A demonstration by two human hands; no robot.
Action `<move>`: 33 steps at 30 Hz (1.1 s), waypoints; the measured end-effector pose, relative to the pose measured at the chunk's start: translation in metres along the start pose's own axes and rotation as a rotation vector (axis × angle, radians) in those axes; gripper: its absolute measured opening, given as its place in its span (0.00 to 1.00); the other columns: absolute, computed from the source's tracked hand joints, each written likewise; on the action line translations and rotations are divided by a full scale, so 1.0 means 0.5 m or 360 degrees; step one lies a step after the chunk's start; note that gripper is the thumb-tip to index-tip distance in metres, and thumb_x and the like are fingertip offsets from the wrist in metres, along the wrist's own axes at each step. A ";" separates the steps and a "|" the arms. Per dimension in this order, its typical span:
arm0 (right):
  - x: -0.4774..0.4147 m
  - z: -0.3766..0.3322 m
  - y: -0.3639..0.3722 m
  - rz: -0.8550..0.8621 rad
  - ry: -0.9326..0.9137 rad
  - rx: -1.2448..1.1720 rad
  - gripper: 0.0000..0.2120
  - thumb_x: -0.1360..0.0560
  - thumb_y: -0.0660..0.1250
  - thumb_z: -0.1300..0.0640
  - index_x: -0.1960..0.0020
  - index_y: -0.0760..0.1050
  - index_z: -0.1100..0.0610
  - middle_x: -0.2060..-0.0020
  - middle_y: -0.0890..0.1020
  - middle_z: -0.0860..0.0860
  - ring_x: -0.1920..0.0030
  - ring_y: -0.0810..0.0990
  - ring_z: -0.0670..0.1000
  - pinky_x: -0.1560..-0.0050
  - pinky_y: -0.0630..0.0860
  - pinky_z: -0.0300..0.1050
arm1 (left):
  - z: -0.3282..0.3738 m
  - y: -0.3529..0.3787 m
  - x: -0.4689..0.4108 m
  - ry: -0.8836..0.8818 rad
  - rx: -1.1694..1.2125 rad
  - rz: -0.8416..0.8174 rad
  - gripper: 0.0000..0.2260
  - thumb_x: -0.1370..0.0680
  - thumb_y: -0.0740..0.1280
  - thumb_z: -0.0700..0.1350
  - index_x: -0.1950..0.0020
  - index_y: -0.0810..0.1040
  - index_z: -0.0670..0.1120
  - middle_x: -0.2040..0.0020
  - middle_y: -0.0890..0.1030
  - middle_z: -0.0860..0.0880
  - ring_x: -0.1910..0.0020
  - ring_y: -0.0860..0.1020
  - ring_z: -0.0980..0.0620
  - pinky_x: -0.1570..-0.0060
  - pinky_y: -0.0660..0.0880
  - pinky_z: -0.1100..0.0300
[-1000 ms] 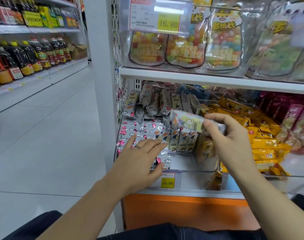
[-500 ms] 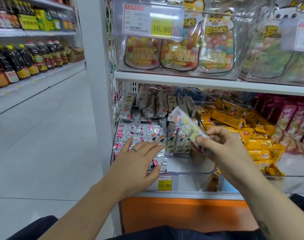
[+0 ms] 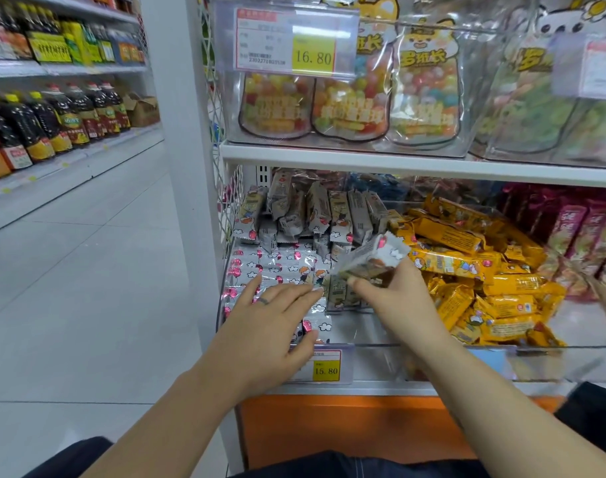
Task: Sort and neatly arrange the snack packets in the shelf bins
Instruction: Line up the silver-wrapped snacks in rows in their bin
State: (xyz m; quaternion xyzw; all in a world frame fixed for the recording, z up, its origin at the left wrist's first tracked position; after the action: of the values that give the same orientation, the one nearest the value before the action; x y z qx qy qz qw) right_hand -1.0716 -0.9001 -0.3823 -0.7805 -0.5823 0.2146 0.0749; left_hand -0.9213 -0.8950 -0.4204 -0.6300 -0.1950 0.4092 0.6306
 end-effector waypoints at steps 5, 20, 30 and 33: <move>-0.051 0.004 0.075 -0.0234 -0.0137 0.0585 0.08 0.25 0.68 0.59 0.49 0.69 0.57 0.60 0.76 0.48 0.61 0.75 0.46 0.66 0.67 0.30 | 0.001 -0.001 -0.001 -0.0010 0.0006 -0.0005 0.29 0.25 0.43 0.61 0.24 0.56 0.56 0.26 0.62 0.57 0.27 0.59 0.58 0.27 0.39 0.51; -0.023 0.101 0.185 -0.1009 0.0486 0.0465 0.14 0.20 0.49 0.62 0.42 0.71 0.62 0.63 0.69 0.51 0.62 0.67 0.49 0.57 0.67 0.43 | -0.004 -0.006 -0.007 -0.0082 -0.0205 0.0057 0.25 0.26 0.52 0.58 0.32 0.72 0.52 0.34 0.75 0.52 0.33 0.72 0.49 0.31 0.57 0.37; 0.030 0.081 0.158 -0.1393 0.0370 0.0315 0.44 0.28 0.67 0.65 0.23 0.43 0.48 0.26 0.58 0.48 0.28 0.59 0.45 0.31 0.63 0.42 | -0.024 -0.006 -0.026 -0.0201 -0.0271 -0.0080 0.35 0.30 0.36 0.62 0.23 0.53 0.55 0.23 0.54 0.56 0.25 0.54 0.53 0.28 0.40 0.42; 0.029 0.092 0.161 -0.1380 0.0388 0.0281 0.48 0.29 0.72 0.60 0.23 0.41 0.47 0.24 0.56 0.50 0.27 0.55 0.43 0.31 0.62 0.39 | -0.018 -0.015 -0.023 -0.0162 -0.0272 0.0003 0.27 0.24 0.47 0.58 0.28 0.67 0.53 0.30 0.71 0.53 0.32 0.70 0.50 0.31 0.54 0.40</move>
State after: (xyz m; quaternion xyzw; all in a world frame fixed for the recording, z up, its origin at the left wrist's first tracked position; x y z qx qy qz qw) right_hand -1.0169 -0.9177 -0.4567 -0.4749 -0.8216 0.1189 0.2921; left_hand -0.9191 -0.9086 -0.4112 -0.6600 -0.2605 0.4233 0.5634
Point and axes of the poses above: each hand's wrist, its own x-axis away from the middle knuckle, its own y-axis out of the palm, z = x × y, the point moved 10 cm from there along -x, towards the middle knuckle
